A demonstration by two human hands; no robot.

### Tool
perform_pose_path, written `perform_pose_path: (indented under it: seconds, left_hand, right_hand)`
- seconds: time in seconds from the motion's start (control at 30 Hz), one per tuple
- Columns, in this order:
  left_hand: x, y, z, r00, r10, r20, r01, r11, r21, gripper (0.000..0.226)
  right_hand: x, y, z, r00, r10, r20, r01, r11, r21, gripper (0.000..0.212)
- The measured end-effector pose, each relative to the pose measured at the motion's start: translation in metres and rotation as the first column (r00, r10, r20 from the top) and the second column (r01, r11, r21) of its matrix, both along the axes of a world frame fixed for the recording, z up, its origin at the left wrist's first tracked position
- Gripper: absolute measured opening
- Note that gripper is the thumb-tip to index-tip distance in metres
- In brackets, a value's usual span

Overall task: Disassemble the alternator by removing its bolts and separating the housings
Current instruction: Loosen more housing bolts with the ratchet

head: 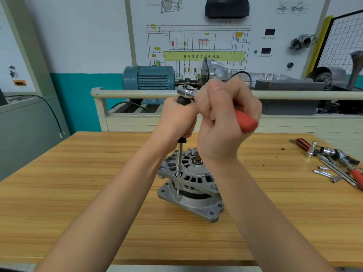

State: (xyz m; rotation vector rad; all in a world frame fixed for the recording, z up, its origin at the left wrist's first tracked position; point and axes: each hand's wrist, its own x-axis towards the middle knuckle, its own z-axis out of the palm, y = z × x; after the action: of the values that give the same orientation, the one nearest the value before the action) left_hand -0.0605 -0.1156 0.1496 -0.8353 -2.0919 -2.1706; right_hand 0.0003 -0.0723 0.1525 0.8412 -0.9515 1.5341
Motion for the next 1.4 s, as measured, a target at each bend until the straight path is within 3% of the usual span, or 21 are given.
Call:
perform_pose_path:
  seconds: [0.07,0.17,0.23,0.3,0.37,0.43,0.5,0.6,0.7,0.8,0.87,0.97,1.03,1.1,1.17,1.27,1.4]
  left_hand:
    - [-0.003,-0.004,-0.001,0.999,-0.029,0.019,0.028,1.0,0.014,0.036]
    - [-0.01,-0.011,0.0,0.976,-0.216,0.037,0.216,0.976,0.004,0.042]
    - [-0.012,-0.014,0.002,0.956,-0.293,0.031,0.294,0.956,-0.014,0.04]
    - [-0.013,-0.013,0.003,0.936,-0.349,0.033,0.349,0.937,0.019,0.04]
    - [-0.012,-0.011,0.003,0.91,-0.41,0.054,0.408,0.912,0.047,0.044]
    - [-0.011,-0.011,0.003,0.881,-0.468,0.076,0.466,0.884,0.038,0.048]
    - [-0.012,-0.01,0.002,0.89,-0.448,0.085,0.447,0.894,0.028,0.054]
    - [-0.009,-0.005,0.002,0.961,-0.265,0.076,0.262,0.964,0.045,0.058]
    - [-0.005,0.003,-0.001,0.996,-0.055,0.07,0.048,0.995,0.091,0.048]
    - [-0.003,0.007,-0.004,0.998,0.059,0.03,-0.062,0.991,0.117,0.041]
    - [-0.004,0.005,-0.005,0.999,0.026,0.025,-0.029,0.992,0.124,0.041]
    - [-0.007,-0.005,-0.004,0.986,-0.165,0.028,0.161,0.98,0.114,0.044]
    - [-0.012,-0.013,-0.002,0.937,-0.346,0.037,0.34,0.934,0.109,0.041]
    - [-0.014,-0.016,-0.002,0.871,-0.488,0.054,0.484,0.872,0.073,0.036]
    - [-0.014,-0.014,-0.003,0.856,-0.513,0.067,0.513,0.858,0.007,0.041]
    - [-0.013,-0.008,-0.004,0.884,-0.458,0.092,0.46,0.888,0.001,0.051]
    - [-0.009,-0.001,-0.007,0.969,-0.232,0.084,0.226,0.971,0.081,0.049]
  right_hand:
    - [-0.002,0.002,0.003,0.999,0.031,0.027,-0.031,1.0,0.0,0.034]
    - [-0.004,0.025,0.013,0.939,0.325,0.109,-0.316,0.944,-0.094,0.045]
    - [-0.007,0.042,0.019,0.833,0.532,0.155,-0.492,0.839,-0.233,0.049]
    - [-0.015,0.055,0.023,0.687,0.712,0.144,-0.605,0.671,-0.428,0.049]
    - [-0.024,0.062,0.024,0.579,0.811,0.082,-0.648,0.519,-0.558,0.052]
    - [-0.028,0.064,0.024,0.54,0.841,0.041,-0.665,0.456,-0.591,0.051]
    - [-0.026,0.06,0.023,0.573,0.817,0.055,-0.663,0.502,-0.555,0.048]
    - [-0.017,0.049,0.018,0.723,0.683,0.105,-0.605,0.699,-0.38,0.049]
    - [-0.009,0.029,0.011,0.916,0.393,0.082,-0.383,0.917,-0.111,0.049]
    - [-0.005,0.01,0.003,0.989,0.147,-0.002,-0.147,0.989,0.013,0.039]
    - [-0.004,0.009,0.003,0.988,0.154,-0.005,-0.154,0.988,0.023,0.038]
    - [-0.004,0.026,0.013,0.927,0.368,0.071,-0.365,0.929,-0.059,0.048]
    - [-0.007,0.041,0.019,0.811,0.569,0.136,-0.534,0.815,-0.223,0.05]
    - [-0.013,0.053,0.02,0.653,0.75,0.106,-0.642,0.622,-0.448,0.047]
    - [-0.018,0.06,0.02,0.585,0.811,0.034,-0.663,0.501,-0.557,0.044]
    - [-0.019,0.059,0.018,0.624,0.782,0.013,-0.654,0.53,-0.54,0.042]
    - [-0.013,0.045,0.013,0.768,0.636,0.077,-0.584,0.745,-0.322,0.046]
